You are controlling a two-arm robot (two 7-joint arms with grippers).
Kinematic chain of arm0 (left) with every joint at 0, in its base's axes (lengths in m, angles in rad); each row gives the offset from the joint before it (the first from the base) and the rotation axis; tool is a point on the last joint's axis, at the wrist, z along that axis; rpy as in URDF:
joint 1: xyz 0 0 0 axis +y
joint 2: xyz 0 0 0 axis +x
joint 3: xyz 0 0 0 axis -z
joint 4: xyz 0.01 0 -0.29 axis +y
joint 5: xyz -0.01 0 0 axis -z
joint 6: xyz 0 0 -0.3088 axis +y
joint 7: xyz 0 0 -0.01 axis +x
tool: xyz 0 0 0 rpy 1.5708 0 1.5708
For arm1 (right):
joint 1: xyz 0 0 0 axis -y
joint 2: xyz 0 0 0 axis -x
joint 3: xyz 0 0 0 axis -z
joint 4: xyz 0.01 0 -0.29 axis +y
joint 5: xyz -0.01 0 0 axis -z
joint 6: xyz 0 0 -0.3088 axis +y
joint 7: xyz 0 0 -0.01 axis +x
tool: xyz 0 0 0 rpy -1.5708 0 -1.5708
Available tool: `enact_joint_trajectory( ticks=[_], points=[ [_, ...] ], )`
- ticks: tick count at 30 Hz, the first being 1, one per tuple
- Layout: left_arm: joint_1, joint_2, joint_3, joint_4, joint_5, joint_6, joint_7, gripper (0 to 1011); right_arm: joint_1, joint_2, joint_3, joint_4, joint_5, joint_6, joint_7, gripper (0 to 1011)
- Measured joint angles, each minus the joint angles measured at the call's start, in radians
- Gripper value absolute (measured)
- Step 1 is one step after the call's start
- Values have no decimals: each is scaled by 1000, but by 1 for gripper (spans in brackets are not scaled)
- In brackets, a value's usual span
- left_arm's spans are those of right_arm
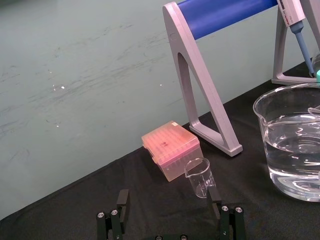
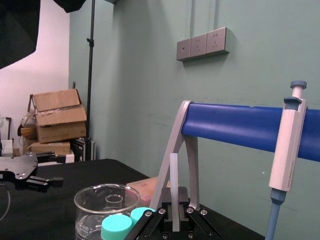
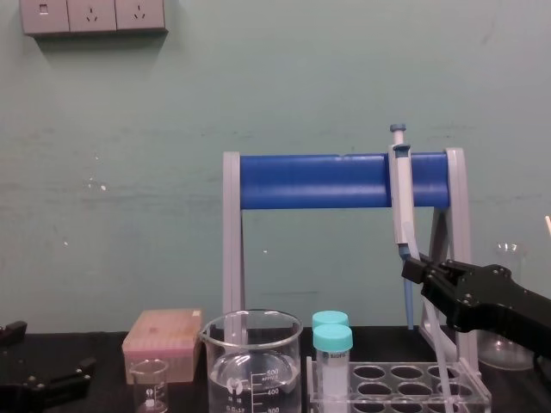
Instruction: Pick up the stirring rod with one hand, then place it down.
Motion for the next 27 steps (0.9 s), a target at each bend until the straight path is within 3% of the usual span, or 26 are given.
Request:
enact_joint_trajectory(
  ticks=[9, 19, 27],
  points=[
    [0, 0, 0, 0, 0, 0, 0, 1000, -1, 1, 0, -2, 0, -1, 0, 95],
    [0, 0, 0, 0, 0, 0, 0, 1000, -2, 1, 0, -4, -1, -2, 0, 371],
    [0, 0, 0, 0, 0, 0, 0, 1000, -2, 1, 0, -5, -1, -3, -1, 656]
  ],
)
